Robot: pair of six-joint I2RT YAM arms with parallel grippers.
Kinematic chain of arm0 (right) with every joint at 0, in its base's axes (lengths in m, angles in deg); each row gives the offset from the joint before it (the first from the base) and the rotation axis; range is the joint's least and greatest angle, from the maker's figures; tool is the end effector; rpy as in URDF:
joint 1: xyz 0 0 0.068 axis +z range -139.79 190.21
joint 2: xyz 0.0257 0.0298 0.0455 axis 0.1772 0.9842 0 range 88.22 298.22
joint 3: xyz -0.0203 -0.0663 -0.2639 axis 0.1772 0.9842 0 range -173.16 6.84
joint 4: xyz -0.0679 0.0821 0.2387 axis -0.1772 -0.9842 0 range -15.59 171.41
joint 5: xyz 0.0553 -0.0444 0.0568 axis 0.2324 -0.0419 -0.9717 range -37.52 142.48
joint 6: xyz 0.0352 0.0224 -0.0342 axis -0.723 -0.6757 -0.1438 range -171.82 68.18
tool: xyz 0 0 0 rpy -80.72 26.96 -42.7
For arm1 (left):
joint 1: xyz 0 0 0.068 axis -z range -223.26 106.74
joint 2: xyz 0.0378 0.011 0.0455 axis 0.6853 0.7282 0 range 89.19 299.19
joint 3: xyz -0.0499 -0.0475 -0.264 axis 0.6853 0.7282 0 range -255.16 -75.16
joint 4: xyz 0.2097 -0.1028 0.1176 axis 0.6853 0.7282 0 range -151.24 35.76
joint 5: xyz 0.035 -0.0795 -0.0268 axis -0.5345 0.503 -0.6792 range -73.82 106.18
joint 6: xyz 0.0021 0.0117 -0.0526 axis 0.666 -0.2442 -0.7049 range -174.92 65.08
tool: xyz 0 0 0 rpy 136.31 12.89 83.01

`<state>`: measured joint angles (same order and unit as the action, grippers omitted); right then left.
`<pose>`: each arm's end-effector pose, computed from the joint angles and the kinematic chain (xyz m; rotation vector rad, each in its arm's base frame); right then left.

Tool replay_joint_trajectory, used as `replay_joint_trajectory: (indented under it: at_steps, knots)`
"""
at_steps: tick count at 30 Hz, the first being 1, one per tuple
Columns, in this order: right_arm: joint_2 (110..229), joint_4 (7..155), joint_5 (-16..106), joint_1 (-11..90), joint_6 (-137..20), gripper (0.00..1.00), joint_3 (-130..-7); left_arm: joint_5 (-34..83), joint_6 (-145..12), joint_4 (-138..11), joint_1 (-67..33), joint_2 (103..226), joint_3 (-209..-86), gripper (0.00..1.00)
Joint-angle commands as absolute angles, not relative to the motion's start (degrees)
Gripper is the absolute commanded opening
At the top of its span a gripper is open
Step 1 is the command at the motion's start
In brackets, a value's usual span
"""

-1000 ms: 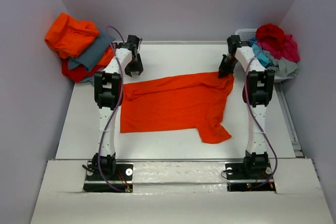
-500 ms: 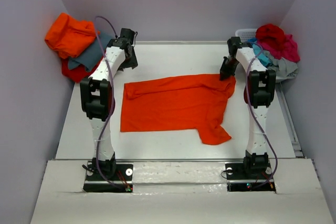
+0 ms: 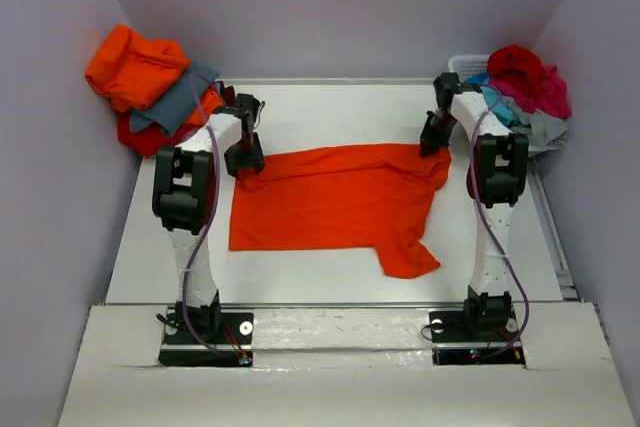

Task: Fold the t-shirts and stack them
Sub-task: Fold the tshirt

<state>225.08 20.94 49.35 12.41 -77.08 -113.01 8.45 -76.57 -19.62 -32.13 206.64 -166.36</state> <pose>0.4878 0.0206 0.1728 0.5784 2.8807 0.1546 0.4221 -0.0781 0.1920 -0.2866 2.7190 0.0263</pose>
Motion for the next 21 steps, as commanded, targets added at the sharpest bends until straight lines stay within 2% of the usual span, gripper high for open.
replay_joint_trajectory:
  at_steps: [1, 10, 21]
  knots:
    - [220.85, 21.9, 51.61, 10.47, -77.75, 0.12, -111.28, 9.76, -77.77, -22.04, -32.28, 201.07, -163.32, 0.59]
    - [219.71, 22.61, 51.43, 10.47, -77.22, 0.12, -109.53, 10.73, -77.42, -23.19, -32.28, 205.55, -164.63, 0.59]
    - [219.0, 23.13, 50.81, 10.47, -77.13, 0.11, -107.42, 6.25, -78.12, -18.8, -32.28, 218.28, -178.67, 0.6]
